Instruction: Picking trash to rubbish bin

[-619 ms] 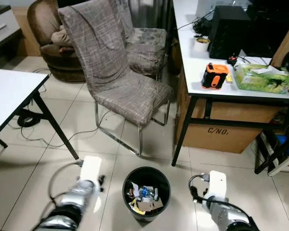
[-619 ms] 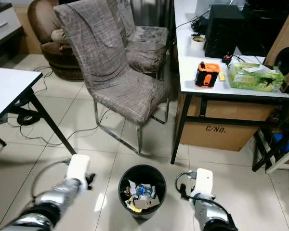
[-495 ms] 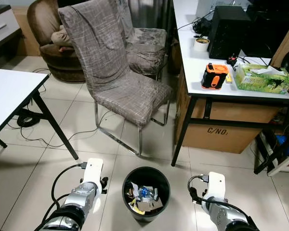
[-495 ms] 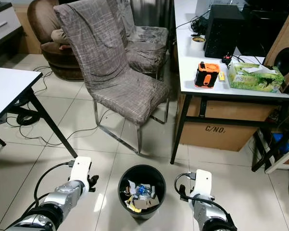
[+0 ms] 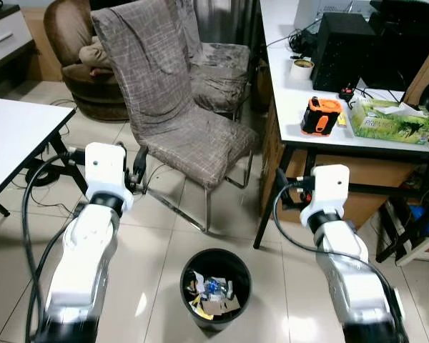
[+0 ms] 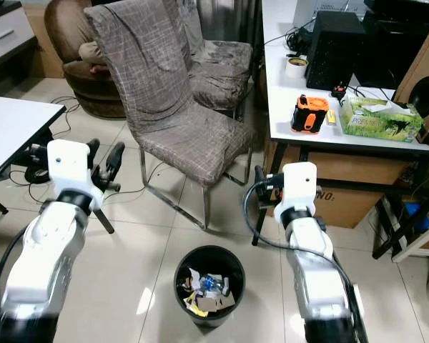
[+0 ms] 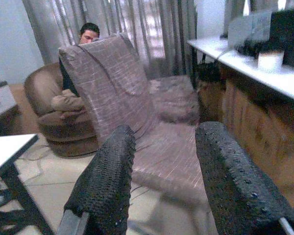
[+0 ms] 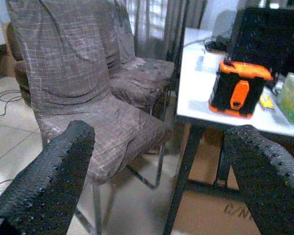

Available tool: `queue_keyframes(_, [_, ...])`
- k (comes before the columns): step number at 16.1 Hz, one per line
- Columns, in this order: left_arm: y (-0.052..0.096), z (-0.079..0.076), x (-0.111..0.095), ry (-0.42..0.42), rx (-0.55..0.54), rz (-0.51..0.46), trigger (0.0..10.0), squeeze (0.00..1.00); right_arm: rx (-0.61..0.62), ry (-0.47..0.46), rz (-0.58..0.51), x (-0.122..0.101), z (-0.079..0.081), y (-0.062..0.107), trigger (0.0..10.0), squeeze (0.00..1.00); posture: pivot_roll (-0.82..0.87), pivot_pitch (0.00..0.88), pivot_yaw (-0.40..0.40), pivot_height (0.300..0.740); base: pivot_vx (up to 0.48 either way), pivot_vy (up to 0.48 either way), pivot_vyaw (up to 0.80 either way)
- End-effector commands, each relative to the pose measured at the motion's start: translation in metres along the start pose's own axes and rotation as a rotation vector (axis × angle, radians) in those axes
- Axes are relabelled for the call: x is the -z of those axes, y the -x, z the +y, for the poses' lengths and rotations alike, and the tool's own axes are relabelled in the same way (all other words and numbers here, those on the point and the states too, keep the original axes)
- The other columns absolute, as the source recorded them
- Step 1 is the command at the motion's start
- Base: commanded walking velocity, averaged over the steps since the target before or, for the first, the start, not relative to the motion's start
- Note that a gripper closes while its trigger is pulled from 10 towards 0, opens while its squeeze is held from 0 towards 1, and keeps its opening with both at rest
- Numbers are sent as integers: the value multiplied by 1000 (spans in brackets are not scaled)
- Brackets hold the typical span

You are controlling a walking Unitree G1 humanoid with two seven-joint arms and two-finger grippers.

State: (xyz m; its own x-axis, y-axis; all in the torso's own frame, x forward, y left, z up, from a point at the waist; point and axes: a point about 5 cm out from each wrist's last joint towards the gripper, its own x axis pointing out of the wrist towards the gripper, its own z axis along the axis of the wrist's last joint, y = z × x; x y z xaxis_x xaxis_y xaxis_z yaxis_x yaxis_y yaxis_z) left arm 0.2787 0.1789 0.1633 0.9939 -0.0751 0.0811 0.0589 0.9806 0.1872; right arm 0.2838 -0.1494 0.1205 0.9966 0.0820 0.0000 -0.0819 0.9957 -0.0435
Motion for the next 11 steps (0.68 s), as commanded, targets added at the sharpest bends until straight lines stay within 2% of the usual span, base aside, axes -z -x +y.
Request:
queue_keyframes(1, [3, -3, -4, -38, 4, 10, 10000, 0, 3, -5, 11, -3, 3, 3, 10000, 0, -18, 0, -3, 740, 0, 0, 0])
queue_keyframes(4, [9, -7, -12, -60, 15, 19, 10000, 0, -13, 3, -1, -15, 7, 7, 10000, 0, -17, 0, 2, 740, 0, 100, 0])
queue_keyframes(5, [8, -6, -17, -65, 14, 11, 10000, 0, -43, -6, -6, -18, 11, 6, 10000, 0, -9, 0, -2, 740, 0, 341, 0])
queue_keyframes(6, [8, -2, -22, -69, 1, 8, 10000, 0, -105, 23, 0, -20, 19, 6, 10000, 0, 2, 0, -8, 740, 0, 356, 0])
queue_keyframes(7, [8, 2, -26, -73, -8, 8, 10000, 0, -123, 51, -3, -22, 24, 7, 10000, 0, 6, 0, -8, 740, 0, 382, 606])
queue_keyframes(11, [10, 15, -39, -105, -37, -6, 10000, 0, -148, 52, -6, -24, 30, 7, 10000, 0, 26, 0, -13, 740, 0, 425, 800])
